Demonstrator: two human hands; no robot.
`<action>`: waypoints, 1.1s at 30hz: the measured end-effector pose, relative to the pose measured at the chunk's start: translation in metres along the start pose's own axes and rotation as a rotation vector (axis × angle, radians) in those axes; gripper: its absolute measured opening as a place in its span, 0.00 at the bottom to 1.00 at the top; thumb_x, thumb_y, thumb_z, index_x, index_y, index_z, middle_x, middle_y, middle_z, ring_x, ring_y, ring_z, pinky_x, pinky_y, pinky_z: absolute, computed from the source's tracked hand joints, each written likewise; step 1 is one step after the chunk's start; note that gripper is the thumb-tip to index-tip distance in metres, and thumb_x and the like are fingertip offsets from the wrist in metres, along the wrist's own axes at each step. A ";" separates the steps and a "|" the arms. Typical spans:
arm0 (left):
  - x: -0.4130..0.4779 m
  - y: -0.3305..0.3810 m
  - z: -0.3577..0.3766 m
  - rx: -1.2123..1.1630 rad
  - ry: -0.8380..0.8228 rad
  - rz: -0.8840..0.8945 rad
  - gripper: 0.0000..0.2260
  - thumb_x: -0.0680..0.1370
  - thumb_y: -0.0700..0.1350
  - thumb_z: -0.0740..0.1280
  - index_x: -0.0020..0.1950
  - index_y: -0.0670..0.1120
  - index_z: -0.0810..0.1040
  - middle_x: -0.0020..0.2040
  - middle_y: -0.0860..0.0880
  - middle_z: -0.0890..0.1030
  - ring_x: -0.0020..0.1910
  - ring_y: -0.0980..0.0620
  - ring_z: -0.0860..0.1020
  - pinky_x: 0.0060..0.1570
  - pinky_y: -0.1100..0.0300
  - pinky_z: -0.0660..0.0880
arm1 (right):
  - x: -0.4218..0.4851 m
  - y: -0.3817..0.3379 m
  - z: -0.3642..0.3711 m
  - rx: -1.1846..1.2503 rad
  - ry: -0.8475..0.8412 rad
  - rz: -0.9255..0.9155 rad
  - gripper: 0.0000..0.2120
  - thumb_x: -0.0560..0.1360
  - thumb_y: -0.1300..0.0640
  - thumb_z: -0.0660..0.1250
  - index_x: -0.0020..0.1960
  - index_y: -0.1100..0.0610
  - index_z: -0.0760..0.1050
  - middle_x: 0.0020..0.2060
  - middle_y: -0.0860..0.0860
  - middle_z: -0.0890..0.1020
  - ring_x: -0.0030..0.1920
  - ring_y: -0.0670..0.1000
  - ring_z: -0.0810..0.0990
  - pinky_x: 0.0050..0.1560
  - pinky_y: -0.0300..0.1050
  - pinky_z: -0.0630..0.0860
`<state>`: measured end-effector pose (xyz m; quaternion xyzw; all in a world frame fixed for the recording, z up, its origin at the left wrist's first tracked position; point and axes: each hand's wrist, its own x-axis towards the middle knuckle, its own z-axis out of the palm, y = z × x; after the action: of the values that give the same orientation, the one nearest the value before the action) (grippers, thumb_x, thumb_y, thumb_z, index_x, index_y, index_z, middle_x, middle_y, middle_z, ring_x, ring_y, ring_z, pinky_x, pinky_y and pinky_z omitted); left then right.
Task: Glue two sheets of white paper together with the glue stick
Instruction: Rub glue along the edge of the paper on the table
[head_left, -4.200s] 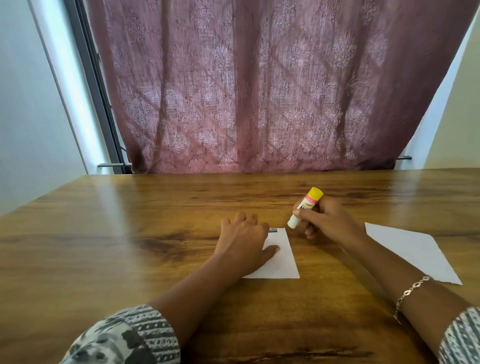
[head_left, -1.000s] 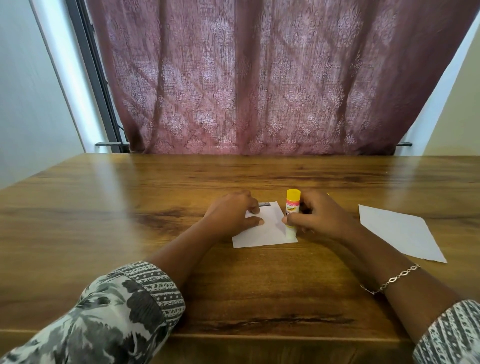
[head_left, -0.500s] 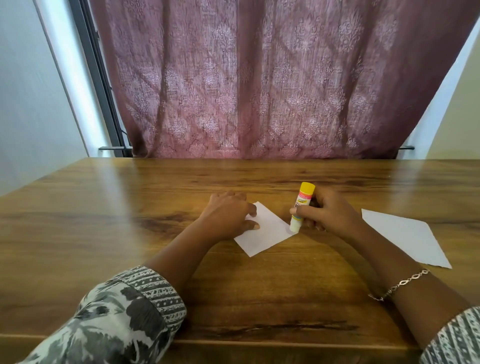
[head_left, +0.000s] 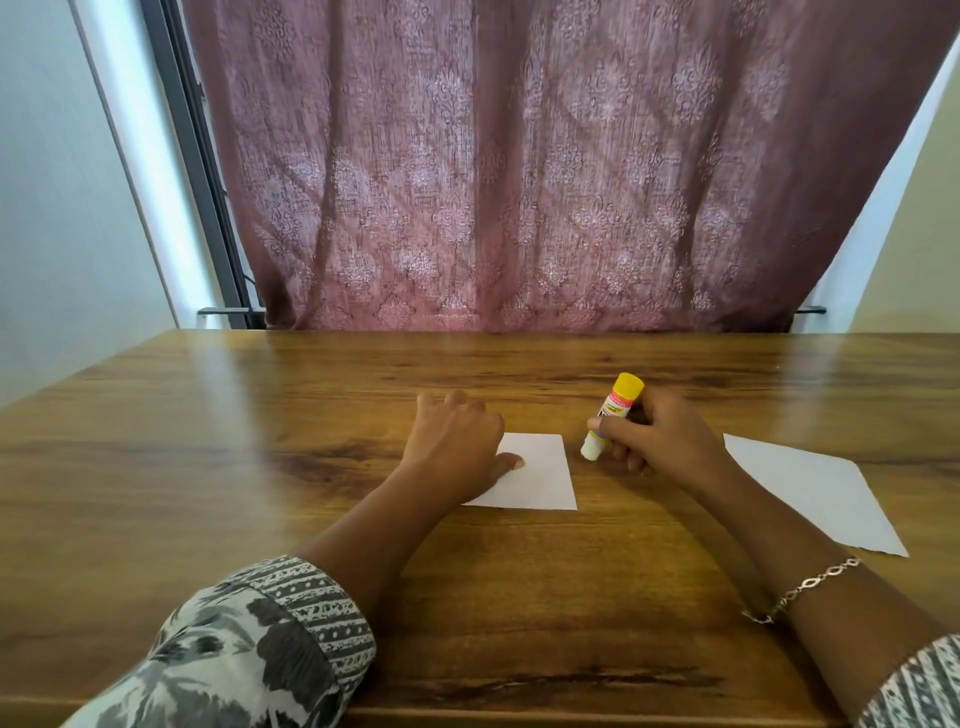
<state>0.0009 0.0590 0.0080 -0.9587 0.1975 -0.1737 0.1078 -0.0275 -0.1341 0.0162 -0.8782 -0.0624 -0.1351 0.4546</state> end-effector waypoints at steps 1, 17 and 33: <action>0.000 0.000 -0.001 -0.087 0.031 -0.005 0.19 0.77 0.58 0.58 0.55 0.46 0.76 0.56 0.46 0.79 0.57 0.46 0.73 0.56 0.49 0.69 | 0.001 0.000 0.001 0.015 0.008 0.001 0.05 0.72 0.55 0.67 0.40 0.55 0.73 0.29 0.50 0.77 0.26 0.47 0.74 0.25 0.35 0.69; 0.002 -0.004 -0.001 -0.575 -0.156 0.061 0.14 0.74 0.47 0.67 0.59 0.46 0.78 0.61 0.49 0.78 0.57 0.50 0.74 0.54 0.61 0.70 | 0.022 0.009 0.026 0.036 0.025 0.050 0.04 0.74 0.55 0.64 0.47 0.53 0.72 0.33 0.53 0.80 0.32 0.50 0.79 0.35 0.44 0.77; 0.003 -0.005 -0.001 -0.563 -0.171 0.089 0.14 0.75 0.47 0.66 0.59 0.46 0.77 0.62 0.48 0.77 0.58 0.50 0.74 0.58 0.56 0.73 | 0.027 0.011 0.032 -0.096 0.013 -0.001 0.07 0.73 0.54 0.65 0.49 0.56 0.72 0.33 0.49 0.76 0.30 0.46 0.75 0.29 0.35 0.70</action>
<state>0.0049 0.0619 0.0111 -0.9525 0.2701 -0.0258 -0.1387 0.0066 -0.1152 -0.0021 -0.8980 -0.0531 -0.1440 0.4124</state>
